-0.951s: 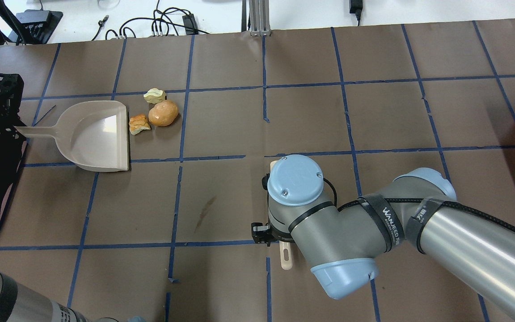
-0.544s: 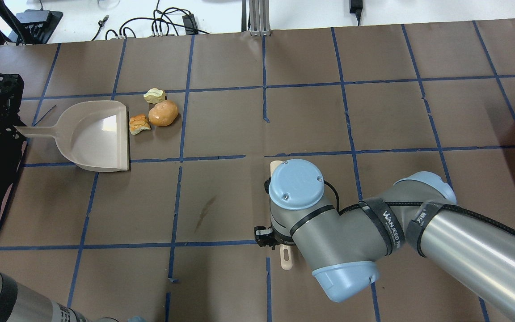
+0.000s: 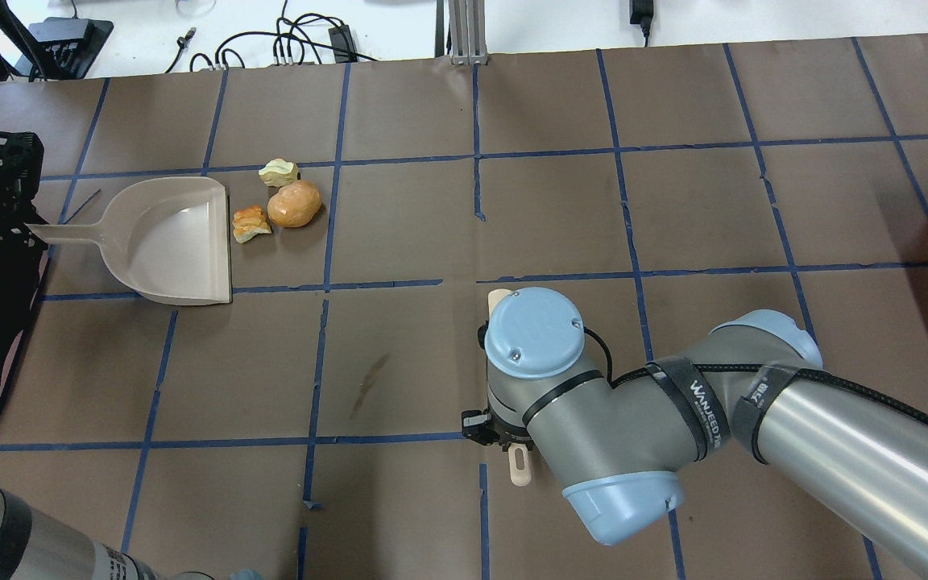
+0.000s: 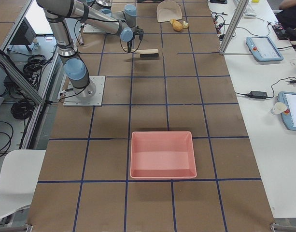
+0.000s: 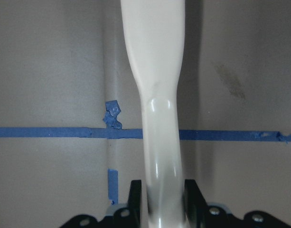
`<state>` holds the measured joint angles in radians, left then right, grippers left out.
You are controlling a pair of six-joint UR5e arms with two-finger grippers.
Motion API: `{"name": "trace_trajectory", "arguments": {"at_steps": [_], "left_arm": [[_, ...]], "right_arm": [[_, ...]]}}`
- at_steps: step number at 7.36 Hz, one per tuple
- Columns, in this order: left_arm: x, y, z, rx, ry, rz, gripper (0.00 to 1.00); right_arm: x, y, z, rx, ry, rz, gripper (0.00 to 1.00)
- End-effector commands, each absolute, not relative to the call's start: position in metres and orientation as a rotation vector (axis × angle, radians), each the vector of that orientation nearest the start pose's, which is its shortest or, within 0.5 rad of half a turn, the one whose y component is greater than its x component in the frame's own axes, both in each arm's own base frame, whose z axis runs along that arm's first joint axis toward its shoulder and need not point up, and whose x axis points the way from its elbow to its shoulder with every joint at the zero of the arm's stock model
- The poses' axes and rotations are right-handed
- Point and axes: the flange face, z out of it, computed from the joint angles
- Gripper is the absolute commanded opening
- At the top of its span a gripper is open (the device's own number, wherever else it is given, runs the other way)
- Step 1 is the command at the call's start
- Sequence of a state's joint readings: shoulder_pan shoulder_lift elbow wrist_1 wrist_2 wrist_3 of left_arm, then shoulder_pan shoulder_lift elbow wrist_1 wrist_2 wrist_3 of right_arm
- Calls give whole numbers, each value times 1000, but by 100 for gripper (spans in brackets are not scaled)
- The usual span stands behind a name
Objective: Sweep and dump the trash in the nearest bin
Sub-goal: 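Lift the brush with the right gripper and move it toward the bread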
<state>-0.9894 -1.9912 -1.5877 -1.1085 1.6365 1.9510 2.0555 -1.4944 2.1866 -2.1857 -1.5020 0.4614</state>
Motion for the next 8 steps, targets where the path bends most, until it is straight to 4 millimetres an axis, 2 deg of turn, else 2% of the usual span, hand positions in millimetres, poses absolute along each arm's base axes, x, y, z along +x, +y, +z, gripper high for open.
{"name": "trace_trajectory", "arguments": {"at_steps": [1,2,4,6,8], "left_arm": [[236,-598,285,1965,2410,44,1],[234,-599,283,1960,2423,20,1],[232,-600,282,1964,2434,-10,1],[233,-601,277,1956,2448,-9,1],[236,-605,266,1946,2450,-2,1]], "right_arm": [[325,-318,236,-42,3102,118,24],[334,-334,253,-51,3078,62,22],[365,-392,280,-60,3040,-32,21],[393,-445,287,-60,3021,-86,21],[430,-514,292,-40,3031,-51,21]]}}
